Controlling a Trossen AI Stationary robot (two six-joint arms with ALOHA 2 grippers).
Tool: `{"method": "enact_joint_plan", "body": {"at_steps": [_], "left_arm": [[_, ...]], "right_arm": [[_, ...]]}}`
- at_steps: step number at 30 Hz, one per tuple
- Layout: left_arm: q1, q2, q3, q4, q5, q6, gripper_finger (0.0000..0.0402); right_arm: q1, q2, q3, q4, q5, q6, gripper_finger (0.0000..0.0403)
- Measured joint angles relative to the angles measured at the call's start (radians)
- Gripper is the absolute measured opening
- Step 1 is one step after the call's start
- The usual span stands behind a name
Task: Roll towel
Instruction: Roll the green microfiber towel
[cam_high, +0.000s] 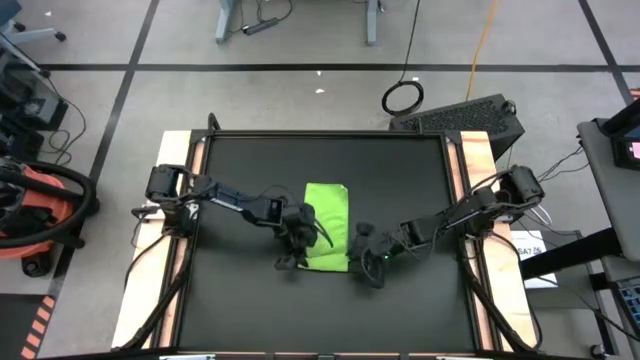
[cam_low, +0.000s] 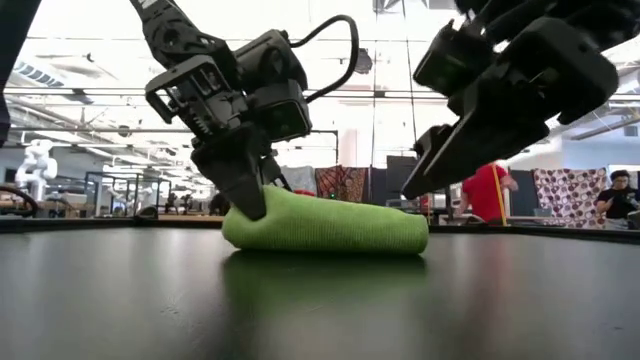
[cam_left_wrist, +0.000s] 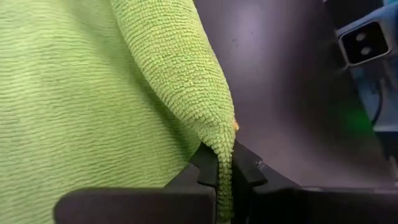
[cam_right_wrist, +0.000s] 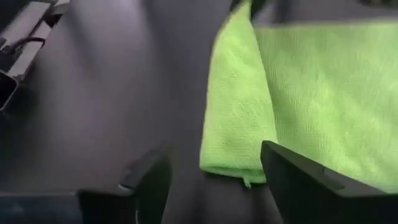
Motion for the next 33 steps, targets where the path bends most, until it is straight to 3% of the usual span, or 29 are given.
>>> {"method": "enact_joint_plan", "body": {"at_steps": [7, 11, 20, 33], "left_arm": [[0.044, 0.015, 0.0, 0.005, 0.078, -0.02, 0.0007], [0.052, 0.061, 0.001, 0.003, 0.125, -0.049, 0.0007], [0.055, 0.087, 0.007, 0.024, 0.144, -0.075, 0.0007], [0.081, 0.089, 0.009, 0.027, 0.188, -0.094, 0.0006]], "right_arm": [[0.078, 0.0, 0.002, 0.014, 0.233, -0.02, 0.0215], [0.084, 0.01, 0.002, 0.035, 0.262, -0.025, 0.0226], [0.097, 0.069, 0.003, 0.089, 0.264, -0.029, 0.0301], [0.113, 0.082, 0.003, 0.107, 0.342, -0.063, 0.0237]]}}
